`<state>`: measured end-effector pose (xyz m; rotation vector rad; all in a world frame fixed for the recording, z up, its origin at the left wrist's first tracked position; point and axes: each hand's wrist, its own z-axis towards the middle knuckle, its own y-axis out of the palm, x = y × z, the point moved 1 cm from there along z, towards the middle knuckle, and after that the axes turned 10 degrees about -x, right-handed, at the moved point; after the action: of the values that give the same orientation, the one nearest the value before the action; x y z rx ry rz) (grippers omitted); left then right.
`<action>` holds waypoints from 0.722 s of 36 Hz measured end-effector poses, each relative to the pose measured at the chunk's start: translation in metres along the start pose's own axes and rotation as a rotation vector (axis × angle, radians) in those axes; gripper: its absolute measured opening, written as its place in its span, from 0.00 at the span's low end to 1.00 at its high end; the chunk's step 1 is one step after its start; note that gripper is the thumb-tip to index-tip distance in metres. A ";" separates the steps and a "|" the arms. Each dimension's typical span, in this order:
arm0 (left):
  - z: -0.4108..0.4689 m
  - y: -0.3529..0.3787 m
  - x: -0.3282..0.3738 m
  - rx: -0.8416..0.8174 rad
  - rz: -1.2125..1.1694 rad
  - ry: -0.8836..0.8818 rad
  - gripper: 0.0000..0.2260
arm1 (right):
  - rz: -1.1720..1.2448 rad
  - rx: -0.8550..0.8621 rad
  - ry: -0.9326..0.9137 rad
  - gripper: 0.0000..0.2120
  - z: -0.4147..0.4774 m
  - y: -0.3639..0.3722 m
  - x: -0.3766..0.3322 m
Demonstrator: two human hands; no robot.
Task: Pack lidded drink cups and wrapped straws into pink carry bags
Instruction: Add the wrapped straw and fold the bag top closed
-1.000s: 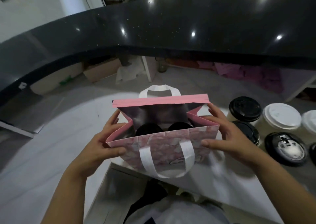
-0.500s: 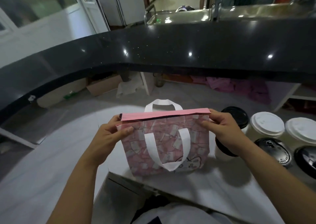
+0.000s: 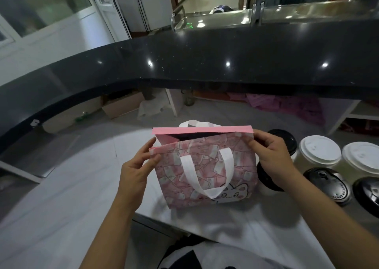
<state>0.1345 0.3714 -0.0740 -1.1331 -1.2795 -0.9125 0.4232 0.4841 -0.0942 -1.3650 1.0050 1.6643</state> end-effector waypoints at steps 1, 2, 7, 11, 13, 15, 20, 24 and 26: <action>0.003 0.001 0.004 -0.019 0.016 0.006 0.15 | -0.006 -0.018 0.006 0.11 0.000 -0.001 0.000; 0.005 0.002 0.008 -0.047 0.034 0.010 0.13 | -0.010 -0.032 0.013 0.11 0.000 -0.003 0.000; 0.021 0.002 0.023 -0.211 0.127 0.004 0.11 | -0.050 -0.010 0.028 0.09 0.004 -0.012 0.002; 0.031 0.007 0.034 -0.286 0.195 0.042 0.12 | -0.079 0.030 0.020 0.10 0.008 -0.016 0.004; 0.038 0.008 0.038 -0.321 0.204 0.031 0.11 | -0.059 0.041 0.038 0.09 0.011 -0.017 0.005; 0.046 0.004 0.037 -0.395 0.118 -0.010 0.14 | -0.032 0.050 0.063 0.09 0.014 -0.018 0.005; 0.060 -0.005 0.028 -0.428 0.024 -0.025 0.23 | -0.006 0.055 0.101 0.09 0.019 -0.019 0.007; 0.059 0.000 0.025 -0.345 0.027 -0.008 0.17 | 0.027 0.112 0.114 0.08 0.021 -0.018 0.007; 0.058 0.003 0.023 -0.279 0.060 0.003 0.10 | 0.027 0.167 0.109 0.07 0.023 -0.015 0.006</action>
<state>0.1259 0.4306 -0.0550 -1.3787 -1.1324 -1.0707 0.4269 0.5118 -0.0993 -1.3478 1.2024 1.5017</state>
